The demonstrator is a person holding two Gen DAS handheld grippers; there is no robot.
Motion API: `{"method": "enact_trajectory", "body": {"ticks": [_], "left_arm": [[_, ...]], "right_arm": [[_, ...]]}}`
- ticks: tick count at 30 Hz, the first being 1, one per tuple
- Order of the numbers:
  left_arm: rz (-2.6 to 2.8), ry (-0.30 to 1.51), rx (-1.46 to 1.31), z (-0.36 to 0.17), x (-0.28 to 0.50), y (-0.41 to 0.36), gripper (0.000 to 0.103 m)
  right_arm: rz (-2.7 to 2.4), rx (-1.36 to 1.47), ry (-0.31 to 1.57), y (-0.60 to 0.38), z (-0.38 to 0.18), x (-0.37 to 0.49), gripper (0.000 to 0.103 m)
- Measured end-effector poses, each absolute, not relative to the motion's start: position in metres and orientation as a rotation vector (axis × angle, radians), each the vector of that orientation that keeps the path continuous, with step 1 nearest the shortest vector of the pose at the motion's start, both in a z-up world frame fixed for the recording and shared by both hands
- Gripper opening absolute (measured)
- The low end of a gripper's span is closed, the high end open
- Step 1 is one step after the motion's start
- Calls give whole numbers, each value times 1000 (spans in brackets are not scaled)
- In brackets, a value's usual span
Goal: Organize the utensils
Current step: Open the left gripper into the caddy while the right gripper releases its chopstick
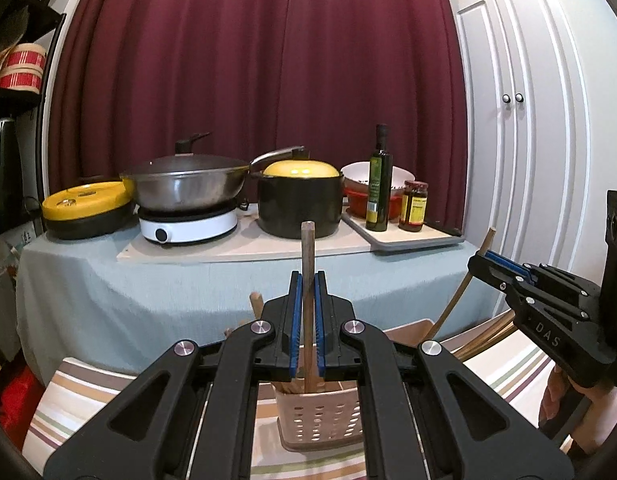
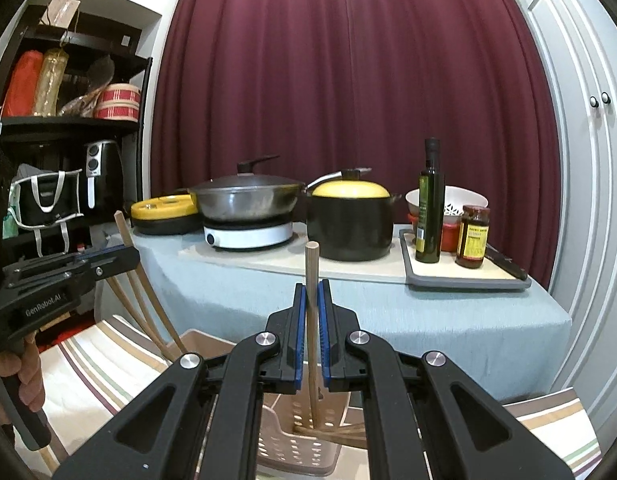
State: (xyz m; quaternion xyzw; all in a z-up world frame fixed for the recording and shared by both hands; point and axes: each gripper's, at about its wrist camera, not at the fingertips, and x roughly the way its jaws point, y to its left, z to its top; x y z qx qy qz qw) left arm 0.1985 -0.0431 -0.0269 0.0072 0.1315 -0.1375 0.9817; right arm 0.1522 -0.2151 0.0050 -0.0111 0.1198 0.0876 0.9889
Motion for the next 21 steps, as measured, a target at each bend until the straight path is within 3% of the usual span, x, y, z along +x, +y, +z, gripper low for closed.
{"method": "enact_trajectory", "body": {"ticks": [5,7,8,9,11,16,21], "left_arm": [[-277,282,17,-33,204,-44,7],[-276,281,27,-34,205,-45,12],[-271,278,29,-35,206,-45,20],[-268,275,27,-35,206,-45,31],[-266,270,19,-35,206,-44,41],[-270,269,29,-36,207,-47,46],[-273,259,37,-34,206,-50,57]], "right_arm": [[165,-16,261,-216,-3,157,7],[165,-15,258,-217,-3,156,8],[166,-14,257,-217,-3,156,9],[165,-16,258,-217,-3,157,12],[163,-18,257,-217,-3,157,20],[161,-25,251,-217,-3,156,38],[158,-24,240,-218,-1,155,50]]}}
